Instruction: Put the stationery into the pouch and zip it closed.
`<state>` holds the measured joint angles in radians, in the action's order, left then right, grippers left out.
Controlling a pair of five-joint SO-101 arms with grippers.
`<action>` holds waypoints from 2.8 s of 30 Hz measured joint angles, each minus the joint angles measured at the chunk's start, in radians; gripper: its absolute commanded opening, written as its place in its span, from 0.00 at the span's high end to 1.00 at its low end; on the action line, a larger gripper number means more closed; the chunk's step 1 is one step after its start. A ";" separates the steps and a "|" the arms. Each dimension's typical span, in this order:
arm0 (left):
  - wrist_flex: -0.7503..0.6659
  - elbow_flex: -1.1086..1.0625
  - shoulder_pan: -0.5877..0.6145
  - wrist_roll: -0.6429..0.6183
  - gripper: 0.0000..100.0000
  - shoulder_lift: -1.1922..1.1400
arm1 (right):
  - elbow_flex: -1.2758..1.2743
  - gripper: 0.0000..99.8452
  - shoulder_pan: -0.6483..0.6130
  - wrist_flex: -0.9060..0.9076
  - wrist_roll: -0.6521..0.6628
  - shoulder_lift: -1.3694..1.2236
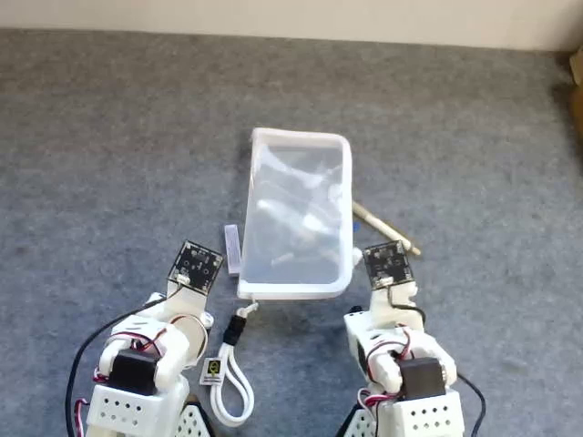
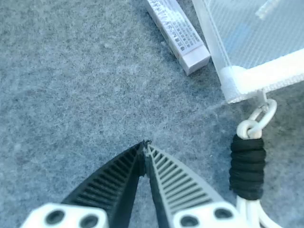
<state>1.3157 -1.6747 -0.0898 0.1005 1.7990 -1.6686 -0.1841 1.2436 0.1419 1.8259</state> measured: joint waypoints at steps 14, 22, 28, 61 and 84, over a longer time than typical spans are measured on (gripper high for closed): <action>0.002 0.006 0.267 0.000 0.99 0.002 | 0.000 0.80 -0.020 0.008 0.000 0.000; 0.002 0.006 0.339 0.000 0.99 0.012 | 0.017 0.80 0.017 0.009 0.000 0.000; 0.002 0.006 0.339 0.000 0.99 0.012 | 0.155 0.80 0.017 0.026 0.000 0.006; 0.002 0.006 0.339 0.000 0.99 0.012 | 0.850 0.98 0.014 0.299 -0.110 -0.542; -0.014 0.006 0.460 0.000 0.99 0.012 | 0.709 0.85 -0.749 -0.006 -0.554 -0.680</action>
<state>1.3019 -1.6686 0.3705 0.1005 1.8113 -0.9597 -0.9329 1.2375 -0.4120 1.1462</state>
